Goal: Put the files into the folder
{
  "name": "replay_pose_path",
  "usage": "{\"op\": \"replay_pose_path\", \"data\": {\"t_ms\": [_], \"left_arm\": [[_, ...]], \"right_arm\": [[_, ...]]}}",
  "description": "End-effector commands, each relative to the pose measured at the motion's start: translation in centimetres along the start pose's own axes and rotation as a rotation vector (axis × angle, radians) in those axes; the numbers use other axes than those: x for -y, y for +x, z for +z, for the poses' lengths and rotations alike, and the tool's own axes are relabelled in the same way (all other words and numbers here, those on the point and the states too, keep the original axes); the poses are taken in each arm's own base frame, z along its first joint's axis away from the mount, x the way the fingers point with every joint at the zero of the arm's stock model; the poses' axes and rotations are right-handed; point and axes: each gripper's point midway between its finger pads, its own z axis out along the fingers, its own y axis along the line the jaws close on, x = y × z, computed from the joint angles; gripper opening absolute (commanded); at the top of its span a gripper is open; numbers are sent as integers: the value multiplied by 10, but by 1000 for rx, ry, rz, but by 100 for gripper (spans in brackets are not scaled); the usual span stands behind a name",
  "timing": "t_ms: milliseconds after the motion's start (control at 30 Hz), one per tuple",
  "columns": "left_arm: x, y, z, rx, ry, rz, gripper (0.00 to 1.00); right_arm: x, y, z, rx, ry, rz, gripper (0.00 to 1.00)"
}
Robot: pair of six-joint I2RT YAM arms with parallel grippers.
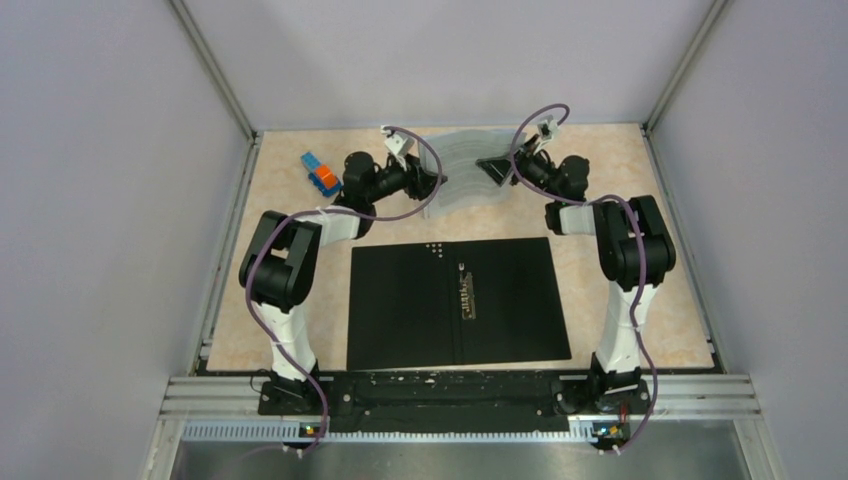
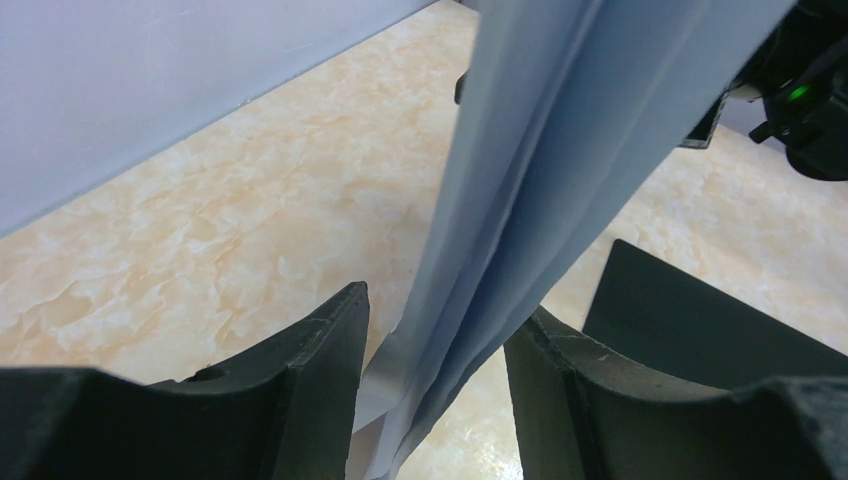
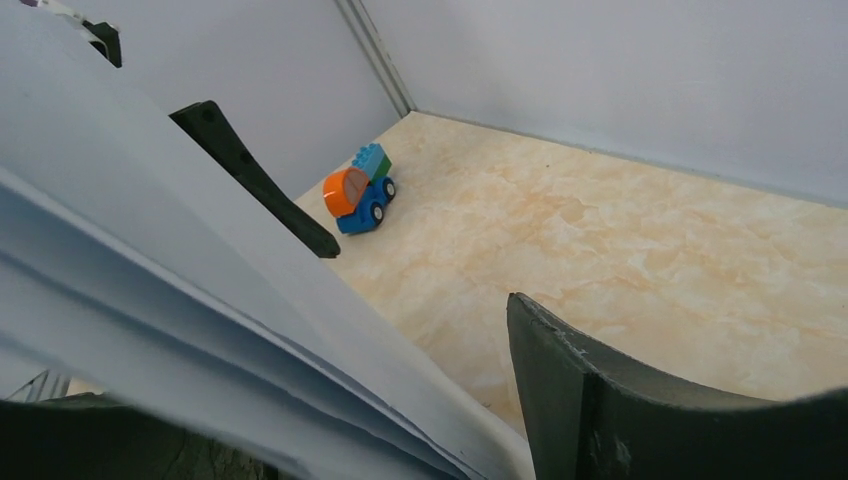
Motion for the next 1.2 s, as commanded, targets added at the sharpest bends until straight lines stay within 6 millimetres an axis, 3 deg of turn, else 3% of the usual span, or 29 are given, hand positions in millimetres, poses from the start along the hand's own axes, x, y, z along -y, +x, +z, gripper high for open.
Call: {"op": "replay_pose_path", "data": {"t_ms": [0,900,1167], "left_arm": [[16,-50,6,117,65,51,56],[27,-64,31,205,112,-11,56],[33,-65,37,205,137,-23,55]], "right_arm": [[-7,-19,13,57,-26,-42,69],[-5,-18,9,53,6,-34,70],[-2,-26,3,65,17,-40,73]]}}
